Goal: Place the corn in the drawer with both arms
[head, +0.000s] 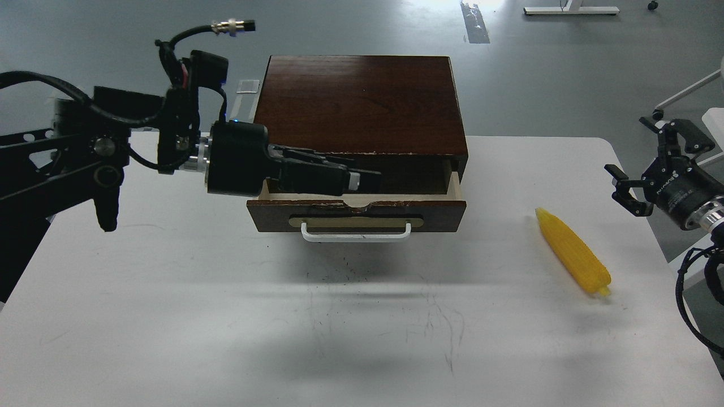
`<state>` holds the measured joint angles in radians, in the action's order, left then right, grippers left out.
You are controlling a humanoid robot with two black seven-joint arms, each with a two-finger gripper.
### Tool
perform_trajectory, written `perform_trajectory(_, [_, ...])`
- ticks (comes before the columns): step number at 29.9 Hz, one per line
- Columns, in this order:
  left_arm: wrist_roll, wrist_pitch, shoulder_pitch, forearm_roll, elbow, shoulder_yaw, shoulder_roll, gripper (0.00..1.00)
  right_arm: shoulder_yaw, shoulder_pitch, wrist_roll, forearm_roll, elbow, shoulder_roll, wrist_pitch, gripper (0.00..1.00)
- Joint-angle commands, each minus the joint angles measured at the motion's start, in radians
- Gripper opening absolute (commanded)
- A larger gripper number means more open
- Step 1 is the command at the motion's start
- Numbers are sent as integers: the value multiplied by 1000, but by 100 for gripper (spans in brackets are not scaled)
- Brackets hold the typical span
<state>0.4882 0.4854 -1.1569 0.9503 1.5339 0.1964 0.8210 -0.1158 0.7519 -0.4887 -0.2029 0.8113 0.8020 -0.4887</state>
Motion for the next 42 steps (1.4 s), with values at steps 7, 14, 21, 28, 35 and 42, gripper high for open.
perform_trajectory(7, [1, -54, 273, -758, -237, 161, 60, 99, 5, 9, 0, 141, 11, 35, 0, 100])
perform_trajectory(14, [1, 3, 469, -812, -389, 290, 44, 99, 7, 55, 0, 486, 32, 121, 0, 100])
perform_trajectory(21, [1, 3, 516, -811, -408, 299, 35, 99, 8, 72, 0, 953, 37, 143, 0, 100])
perform_trajectory(28, [1, 3, 516, -809, -400, 308, 27, 99, 44, 49, 0, 1253, 85, 131, 221, 100])
perform_trajectory(35, [1, 3, 516, -806, -396, 317, 24, 99, 171, 63, 0, 1309, 75, 40, 321, 100])
perform_trajectory(42, [1, 3, 516, -805, -396, 319, 24, 99, 238, 63, 0, 1310, 62, -18, 377, 97])
